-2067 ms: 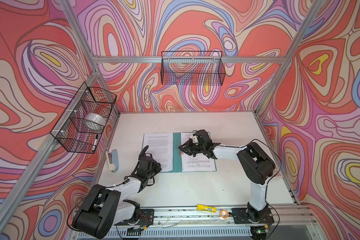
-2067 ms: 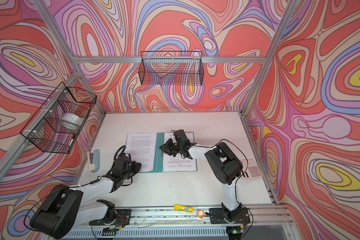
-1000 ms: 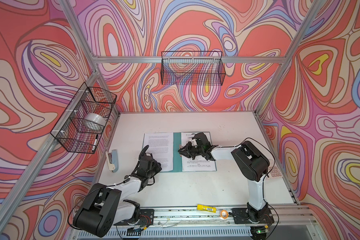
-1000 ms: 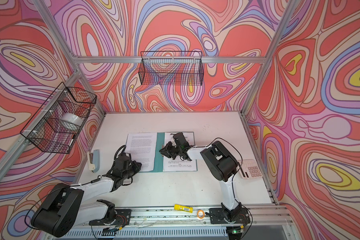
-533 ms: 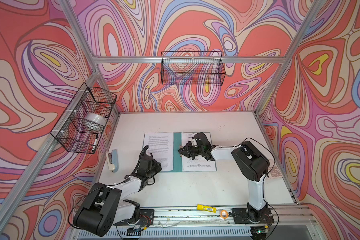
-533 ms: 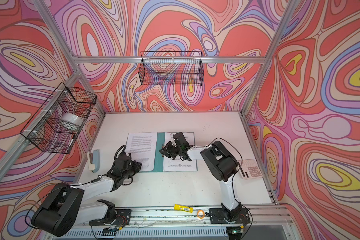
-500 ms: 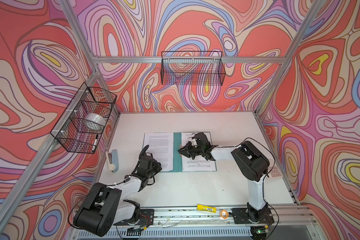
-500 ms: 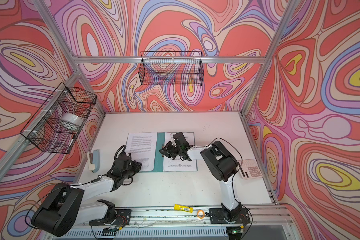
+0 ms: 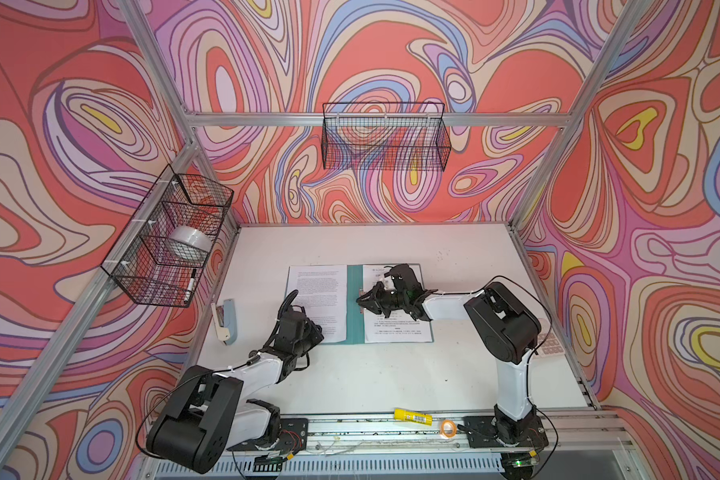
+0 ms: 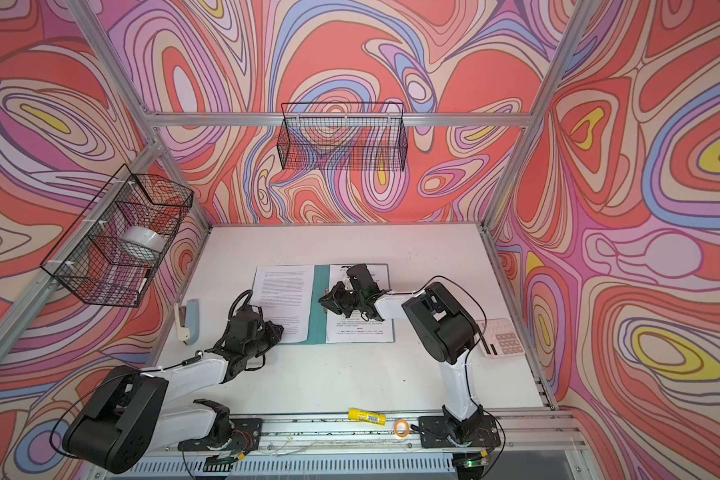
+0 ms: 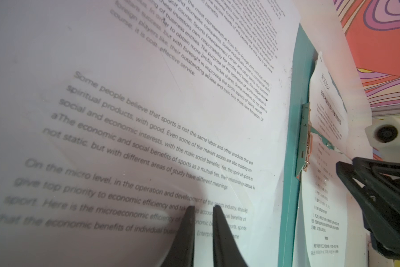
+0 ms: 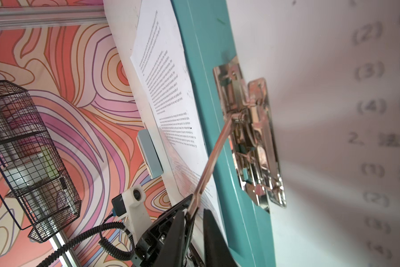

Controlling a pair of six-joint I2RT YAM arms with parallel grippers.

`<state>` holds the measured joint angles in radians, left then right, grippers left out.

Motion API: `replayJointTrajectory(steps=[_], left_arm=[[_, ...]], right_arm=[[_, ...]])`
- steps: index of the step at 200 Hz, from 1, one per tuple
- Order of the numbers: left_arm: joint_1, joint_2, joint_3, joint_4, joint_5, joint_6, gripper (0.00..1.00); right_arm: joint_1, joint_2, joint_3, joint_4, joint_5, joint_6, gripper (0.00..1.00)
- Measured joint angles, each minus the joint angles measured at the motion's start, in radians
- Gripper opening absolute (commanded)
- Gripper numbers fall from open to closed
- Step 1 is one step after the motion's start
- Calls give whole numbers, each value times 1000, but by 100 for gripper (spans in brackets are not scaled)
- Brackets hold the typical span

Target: Put the files into the folder

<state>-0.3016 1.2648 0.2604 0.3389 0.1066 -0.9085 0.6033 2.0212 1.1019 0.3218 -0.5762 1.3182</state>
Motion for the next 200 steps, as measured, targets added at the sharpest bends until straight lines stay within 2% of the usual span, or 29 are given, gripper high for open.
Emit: replayJointTrajectory(steps=[73,137,164,200], left_arm=[[0,20,6,16,2,7,16],[0,20,6,17,2,7,16],[0,20,6,17,2,8,16],[0,20,6,17,2,15,16]], right_arm=[[-13,0,0,0,-1,-1,15],[-13,0,0,0,-4,-5,7],[-13,0,-5,-5,-6,-2,0],[-13,0,-10,-16,-6,-1,0]])
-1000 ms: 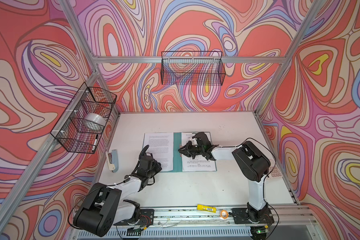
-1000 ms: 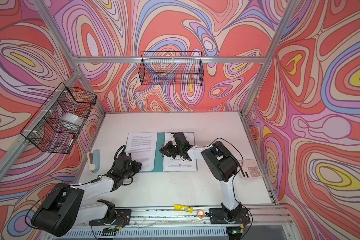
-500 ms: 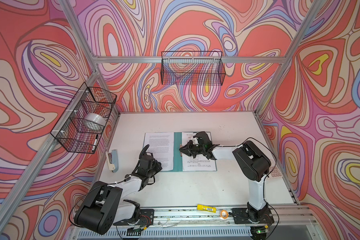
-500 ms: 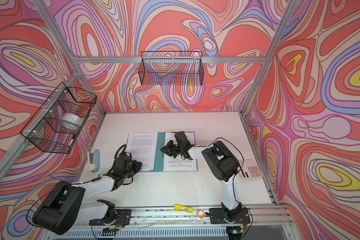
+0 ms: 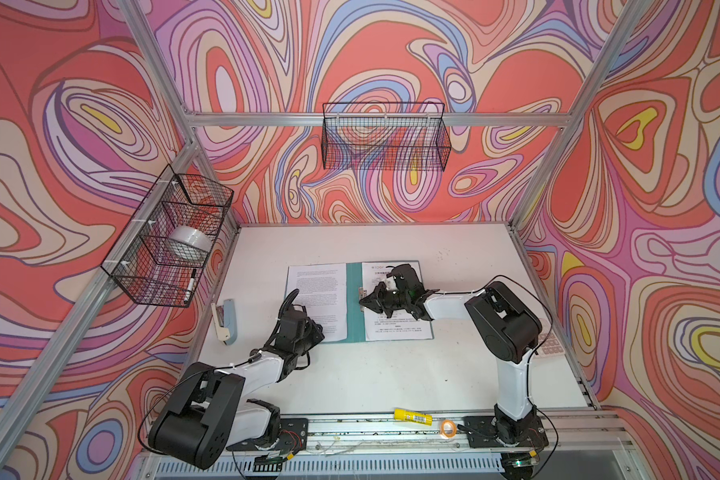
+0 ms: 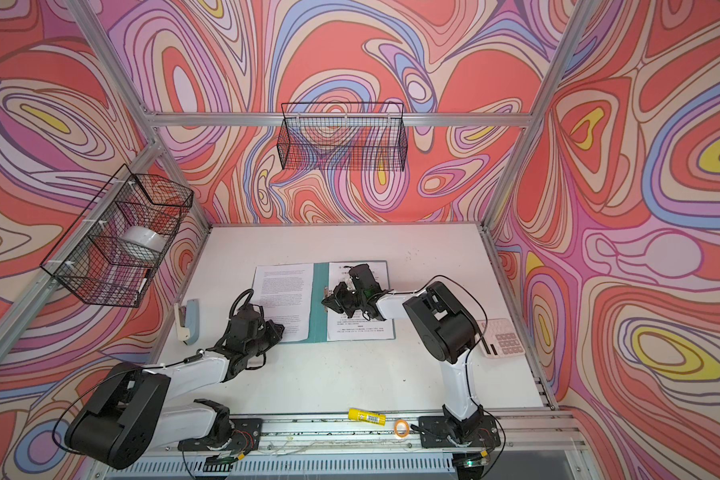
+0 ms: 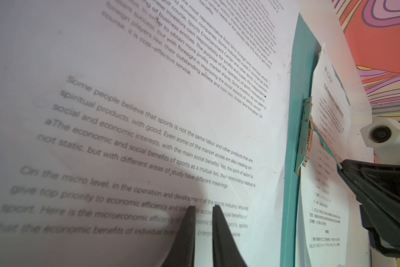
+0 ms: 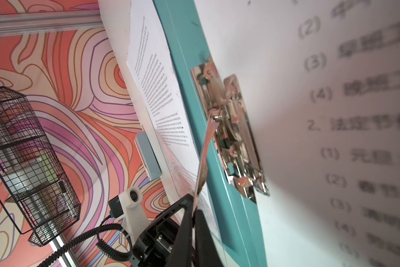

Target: Put the files into the folder

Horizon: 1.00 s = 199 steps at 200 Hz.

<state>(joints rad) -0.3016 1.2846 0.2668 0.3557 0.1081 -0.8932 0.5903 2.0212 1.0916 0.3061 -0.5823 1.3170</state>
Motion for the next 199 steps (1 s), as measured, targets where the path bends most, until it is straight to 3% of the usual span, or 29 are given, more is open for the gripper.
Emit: replayJointTrajectory(steps=[84,199], left_arm=[[0,16,-3,29,0,0,16],[0,72,-26,157,6,-6,13]], right_arm=[[0,0,-4,-64,-1,-19,0],[0,-5,29,-225,41,-153,0]])
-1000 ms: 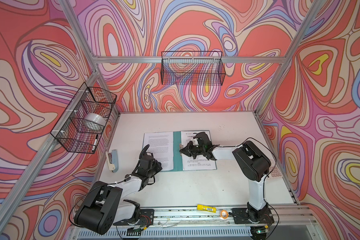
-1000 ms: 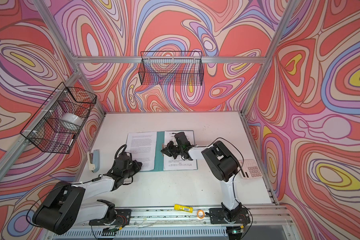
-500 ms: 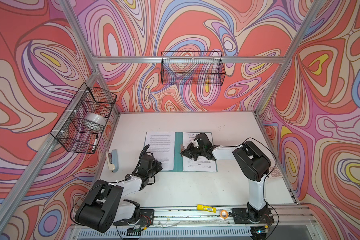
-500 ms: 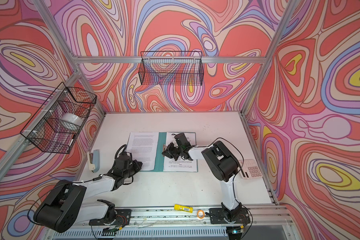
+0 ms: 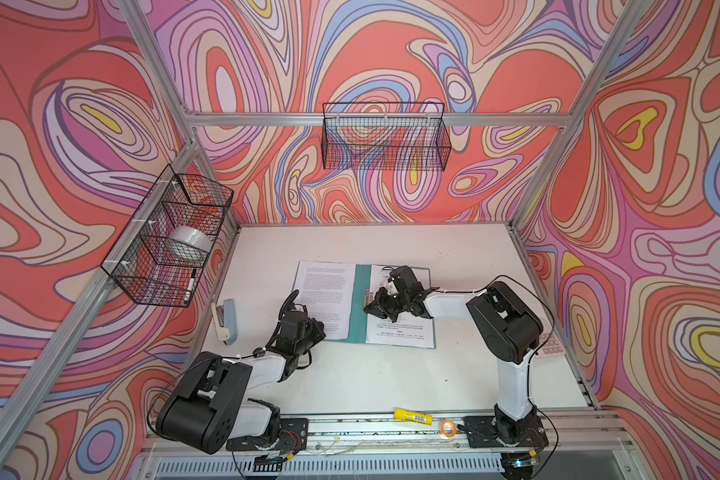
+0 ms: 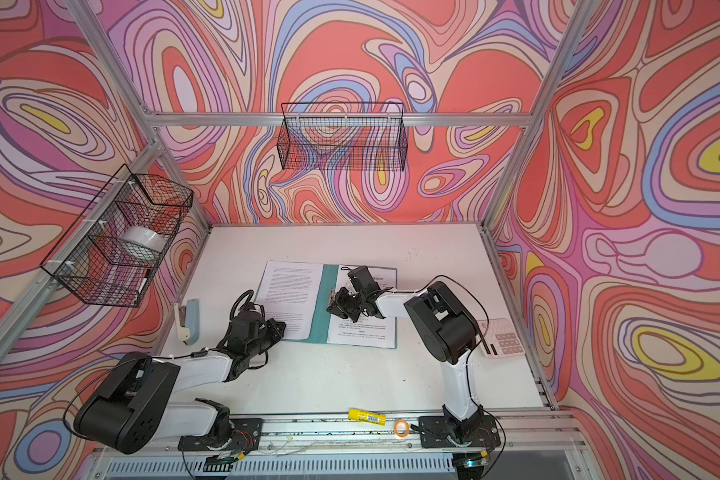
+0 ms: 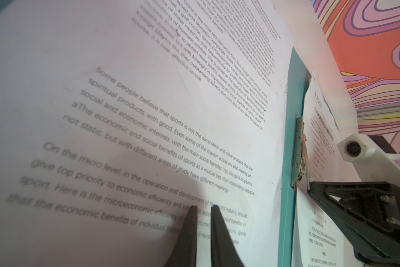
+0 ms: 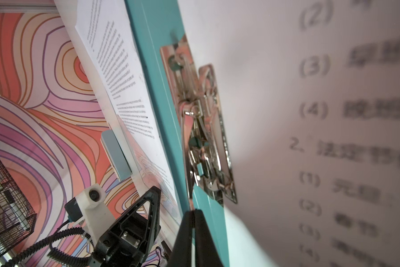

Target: Put the files into the folder

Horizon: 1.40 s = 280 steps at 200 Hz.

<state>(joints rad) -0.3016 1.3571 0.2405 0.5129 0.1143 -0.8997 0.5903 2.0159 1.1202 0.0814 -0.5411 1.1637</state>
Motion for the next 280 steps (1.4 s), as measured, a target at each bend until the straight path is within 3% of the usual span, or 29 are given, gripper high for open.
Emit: replayJointTrajectory(steps=[154,233,280], left_arm=[[0,7,-8,24,-3,-3,13],[0,60,-5,97,5,-2,13],[1,133,11,175,23,-3,11]], right_arm=[[-6,47,89,-126,-14,-95,0],[-6,71,141,-217,16,-168,0],[-7,96,184,-228,13,-145,0]])
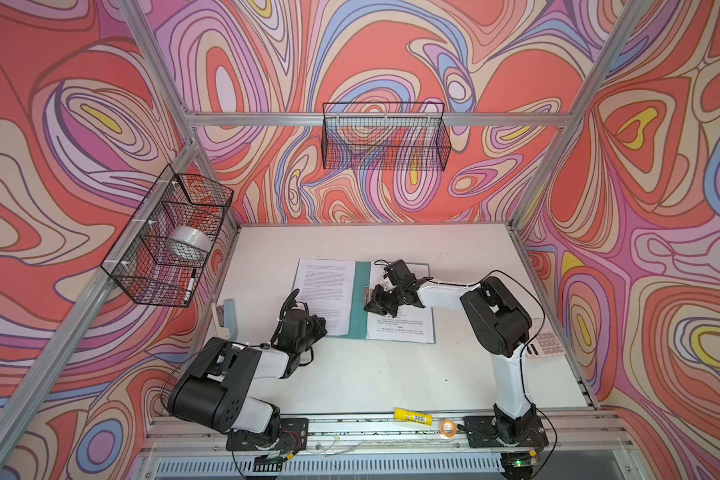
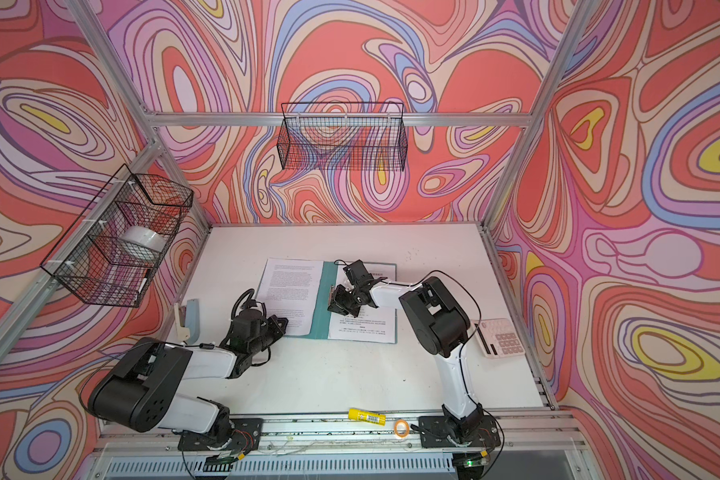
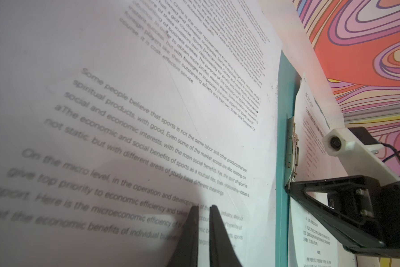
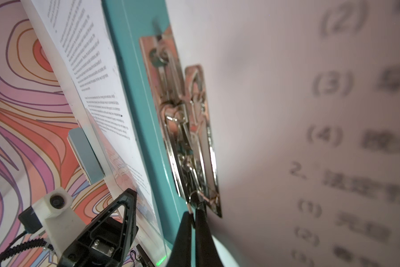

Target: Put the files into the folder

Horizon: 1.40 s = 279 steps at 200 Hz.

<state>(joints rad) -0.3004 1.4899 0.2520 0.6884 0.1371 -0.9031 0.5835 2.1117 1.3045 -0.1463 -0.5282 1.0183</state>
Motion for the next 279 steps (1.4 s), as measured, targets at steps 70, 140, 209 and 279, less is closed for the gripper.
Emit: replayJointTrajectory(steps=[70,140,209,279], left_arm=[[0,155,8,225,50,-43,10],[0,73,11,103,50,-34,11],[-2,-115,55,-241,37,28,43],[-6,-462,153,-581,-90,107,65]], right_arm=[[0,37,2,143,-46,178,0],[6,41,-78,329,-103,319,0],[20,33,-13,163,-70,182,0],[9,-29,-66,101,-21,77,0]])
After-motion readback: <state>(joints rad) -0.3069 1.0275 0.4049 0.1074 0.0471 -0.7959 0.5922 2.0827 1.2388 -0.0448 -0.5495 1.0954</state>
